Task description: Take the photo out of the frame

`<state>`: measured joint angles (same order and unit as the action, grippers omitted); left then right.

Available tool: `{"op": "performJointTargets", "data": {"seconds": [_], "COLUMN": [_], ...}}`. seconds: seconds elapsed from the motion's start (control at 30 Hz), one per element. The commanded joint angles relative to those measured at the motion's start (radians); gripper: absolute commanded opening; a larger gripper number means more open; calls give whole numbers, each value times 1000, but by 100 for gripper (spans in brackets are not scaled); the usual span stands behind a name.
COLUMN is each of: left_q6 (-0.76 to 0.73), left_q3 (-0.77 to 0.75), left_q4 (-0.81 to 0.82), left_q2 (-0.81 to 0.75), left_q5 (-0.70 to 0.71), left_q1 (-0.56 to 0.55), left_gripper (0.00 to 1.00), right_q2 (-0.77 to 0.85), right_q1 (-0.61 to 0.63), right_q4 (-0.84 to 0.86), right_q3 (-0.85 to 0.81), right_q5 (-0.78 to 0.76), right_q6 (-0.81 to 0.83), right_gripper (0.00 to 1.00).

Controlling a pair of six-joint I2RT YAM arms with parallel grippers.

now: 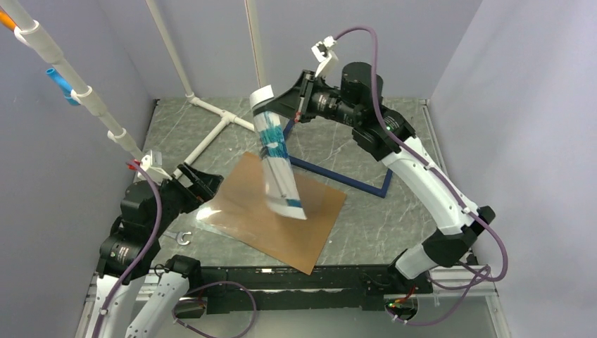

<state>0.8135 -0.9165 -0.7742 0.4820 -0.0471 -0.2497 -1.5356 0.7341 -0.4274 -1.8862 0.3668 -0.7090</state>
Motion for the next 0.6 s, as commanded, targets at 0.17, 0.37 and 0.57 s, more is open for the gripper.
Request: {"op": "performJointTargets", "data": {"seconds": [0.17,0.37,0.57], "left_q6": [-25,-37,-105], "left_q3": [-24,9,32], "left_q4": [-38,-28,-8], "left_q2": [-8,5,133], "left_q5": [43,-4,-52], "left_q1": [5,5,5], "left_gripper": [99,100,99], "right_q2": [267,394,442], "right_q1": [-160,-241,-236], "right_q4": [310,469,613], "right_q3": [417,929,1258], "right_q5": [-125,-281,-464], "right_q6": [-238,-335,-389], "right_gripper": [0,0,0]}}
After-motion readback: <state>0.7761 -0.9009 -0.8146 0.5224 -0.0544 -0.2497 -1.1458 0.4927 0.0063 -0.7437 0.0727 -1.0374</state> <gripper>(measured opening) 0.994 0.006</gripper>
